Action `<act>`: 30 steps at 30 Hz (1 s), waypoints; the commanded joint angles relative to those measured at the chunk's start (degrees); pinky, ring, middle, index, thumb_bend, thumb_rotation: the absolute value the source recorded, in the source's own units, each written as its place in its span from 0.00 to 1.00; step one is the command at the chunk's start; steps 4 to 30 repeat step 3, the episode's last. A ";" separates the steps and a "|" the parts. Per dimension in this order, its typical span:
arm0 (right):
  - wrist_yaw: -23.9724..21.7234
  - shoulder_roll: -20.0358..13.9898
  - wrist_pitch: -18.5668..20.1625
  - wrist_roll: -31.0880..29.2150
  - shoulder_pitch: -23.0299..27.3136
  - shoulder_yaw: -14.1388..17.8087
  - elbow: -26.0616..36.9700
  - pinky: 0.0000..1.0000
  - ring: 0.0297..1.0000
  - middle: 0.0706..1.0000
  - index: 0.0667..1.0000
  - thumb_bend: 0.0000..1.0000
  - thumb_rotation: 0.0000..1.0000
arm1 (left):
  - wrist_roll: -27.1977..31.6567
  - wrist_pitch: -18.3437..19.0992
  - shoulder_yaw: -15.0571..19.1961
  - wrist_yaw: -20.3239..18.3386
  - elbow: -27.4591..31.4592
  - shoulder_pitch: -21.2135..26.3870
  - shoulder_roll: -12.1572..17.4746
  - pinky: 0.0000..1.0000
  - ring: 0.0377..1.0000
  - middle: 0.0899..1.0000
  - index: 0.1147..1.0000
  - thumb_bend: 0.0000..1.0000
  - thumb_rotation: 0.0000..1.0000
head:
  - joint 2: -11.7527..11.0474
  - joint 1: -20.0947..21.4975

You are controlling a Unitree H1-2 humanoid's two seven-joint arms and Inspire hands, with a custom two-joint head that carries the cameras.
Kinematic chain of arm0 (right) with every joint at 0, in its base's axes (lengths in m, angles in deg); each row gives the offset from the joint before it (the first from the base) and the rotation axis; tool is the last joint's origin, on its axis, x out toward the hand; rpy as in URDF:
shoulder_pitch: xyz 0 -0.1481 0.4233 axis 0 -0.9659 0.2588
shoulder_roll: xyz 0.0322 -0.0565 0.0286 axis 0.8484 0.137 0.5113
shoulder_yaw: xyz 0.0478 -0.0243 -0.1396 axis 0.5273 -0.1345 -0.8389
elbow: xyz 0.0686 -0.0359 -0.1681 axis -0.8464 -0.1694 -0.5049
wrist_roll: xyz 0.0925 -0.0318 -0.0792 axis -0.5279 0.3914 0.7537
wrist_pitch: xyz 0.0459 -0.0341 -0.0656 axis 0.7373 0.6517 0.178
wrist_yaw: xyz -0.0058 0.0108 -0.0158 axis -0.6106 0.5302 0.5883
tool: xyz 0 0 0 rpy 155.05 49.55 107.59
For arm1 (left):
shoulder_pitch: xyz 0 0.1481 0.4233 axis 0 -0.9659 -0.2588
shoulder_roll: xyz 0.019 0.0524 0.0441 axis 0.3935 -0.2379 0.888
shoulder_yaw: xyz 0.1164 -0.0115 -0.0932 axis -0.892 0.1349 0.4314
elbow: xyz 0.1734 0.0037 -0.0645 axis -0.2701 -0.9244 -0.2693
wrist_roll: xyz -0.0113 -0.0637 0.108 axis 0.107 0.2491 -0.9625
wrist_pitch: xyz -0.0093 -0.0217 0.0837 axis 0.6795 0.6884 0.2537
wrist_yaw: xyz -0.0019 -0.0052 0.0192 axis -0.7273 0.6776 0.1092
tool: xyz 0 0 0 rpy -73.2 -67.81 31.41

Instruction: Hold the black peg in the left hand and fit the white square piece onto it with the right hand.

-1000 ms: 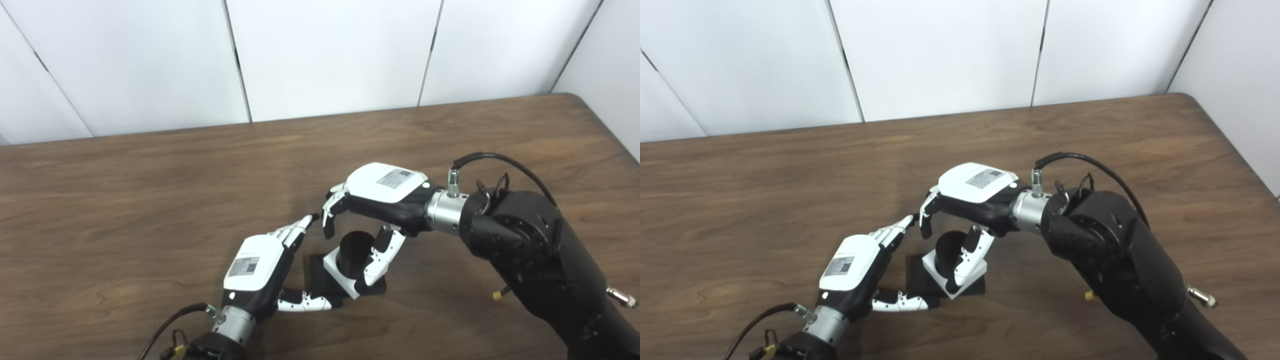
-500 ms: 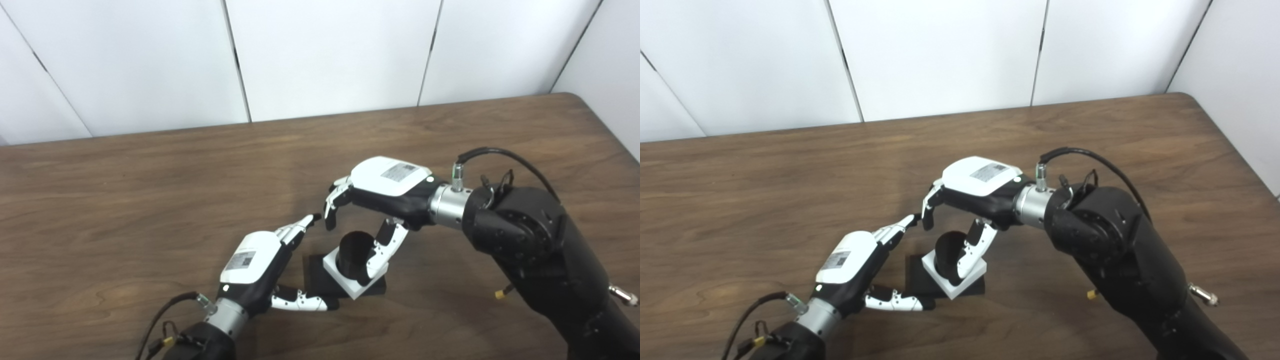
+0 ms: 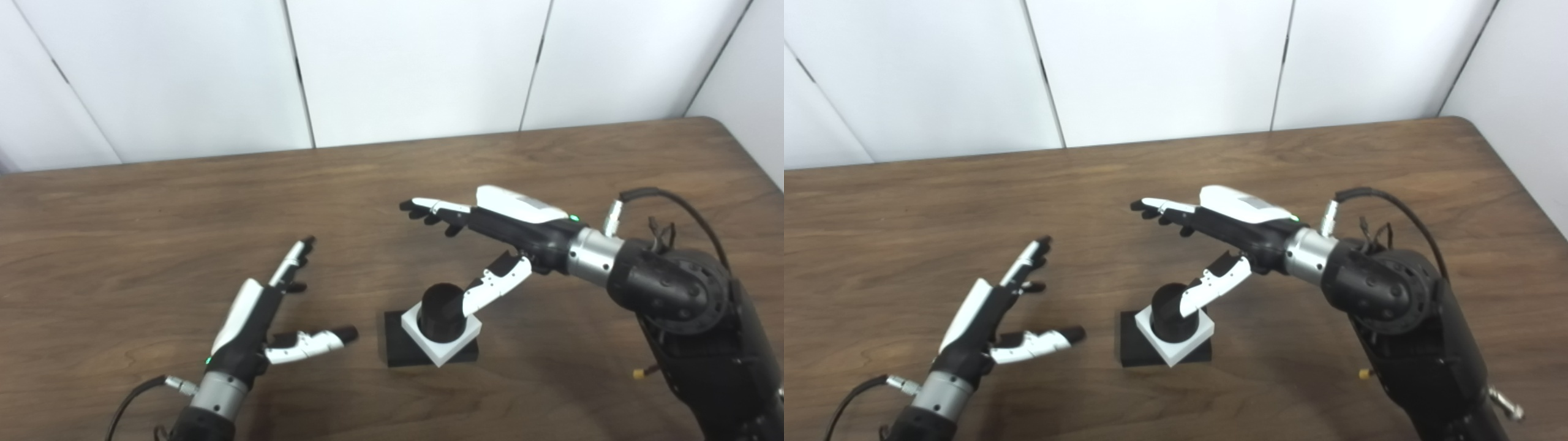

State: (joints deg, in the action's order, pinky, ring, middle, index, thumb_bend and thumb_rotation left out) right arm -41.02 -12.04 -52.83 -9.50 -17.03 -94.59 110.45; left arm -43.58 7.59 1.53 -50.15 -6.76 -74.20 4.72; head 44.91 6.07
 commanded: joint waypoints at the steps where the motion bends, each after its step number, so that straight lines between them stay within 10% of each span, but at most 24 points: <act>1: 4.24 0.20 0.70 -3.37 0.17 2.70 0.16 0.83 0.93 0.96 1.00 0.99 0.89 | 5.16 -1.94 1.92 2.19 0.36 0.78 -1.35 0.92 0.96 0.98 1.00 0.99 0.65 | 0.04 0.07; 3: 6.69 1.41 1.71 -6.36 -1.79 5.01 -0.48 0.83 0.93 0.97 1.00 0.94 0.98 | 8.07 -1.73 3.62 2.87 0.23 0.32 -2.00 0.92 0.95 0.99 1.00 0.94 0.76 | 0.04 0.07; 30: 6.69 1.41 1.71 -6.36 -1.79 5.01 -0.48 0.83 0.93 0.97 1.00 0.94 0.98 | 8.07 -1.73 3.62 2.87 0.23 0.32 -2.00 0.92 0.95 0.99 1.00 0.94 0.76 | 0.04 0.07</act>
